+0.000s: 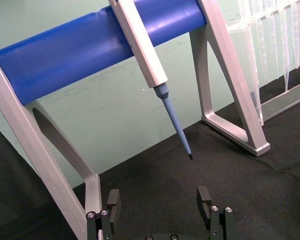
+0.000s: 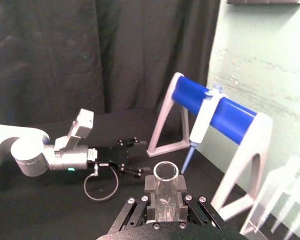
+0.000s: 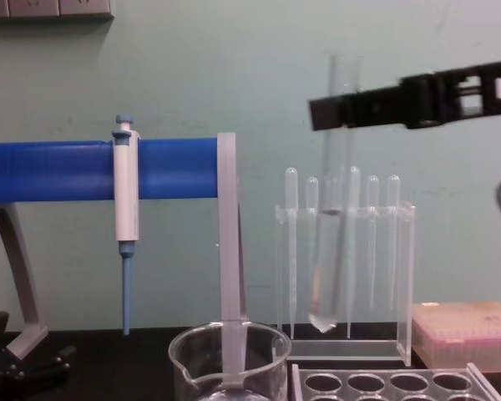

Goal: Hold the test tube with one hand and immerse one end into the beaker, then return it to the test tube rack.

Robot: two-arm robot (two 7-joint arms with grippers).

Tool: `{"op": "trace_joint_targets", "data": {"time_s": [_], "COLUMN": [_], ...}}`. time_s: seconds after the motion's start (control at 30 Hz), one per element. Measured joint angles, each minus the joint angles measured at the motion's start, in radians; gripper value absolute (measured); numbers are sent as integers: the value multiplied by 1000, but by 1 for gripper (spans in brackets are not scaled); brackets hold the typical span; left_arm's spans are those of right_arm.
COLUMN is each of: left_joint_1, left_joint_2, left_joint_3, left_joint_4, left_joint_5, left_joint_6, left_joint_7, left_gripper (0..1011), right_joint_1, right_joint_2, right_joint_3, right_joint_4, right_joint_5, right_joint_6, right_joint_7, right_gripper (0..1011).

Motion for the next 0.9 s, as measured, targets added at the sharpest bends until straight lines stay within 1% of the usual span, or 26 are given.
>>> {"op": "trace_joint_targets", "data": {"time_s": [0.1, 0.27, 0.4, 0.53, 0.73, 0.9], "left_joint_1": [0, 0, 0, 0, 0, 0], "left_joint_2": [0, 0, 0, 0, 0, 0], "left_joint_3": [0, 0, 0, 0, 0, 0], "left_joint_4": [0, 0, 0, 0, 0, 0], "left_joint_5": [0, 0, 0, 0, 0, 0], "left_joint_6": [0, 0, 0, 0, 0, 0], "left_joint_7": [0, 0, 0, 0, 0, 0], "left_gripper": [1000, 1000, 1000, 1000, 1000, 1000], "right_joint_1": [-42, -71, -89, -99, -101, -97], "right_joint_2": [37, 66, 78, 77, 61, 34], "right_joint_3": [22, 31, 32, 29, 20, 6], "right_joint_4": [-9, -5, 14, 35, 62, 92], "right_joint_5": [18, 22, 15, 6, -9, -27], "right_joint_6": [-23, -45, -61, -74, -90, -101], "right_joint_7": [-15, -26, -34, -37, -37, -37], "right_gripper": [227, 227, 227, 227, 227, 227]}}
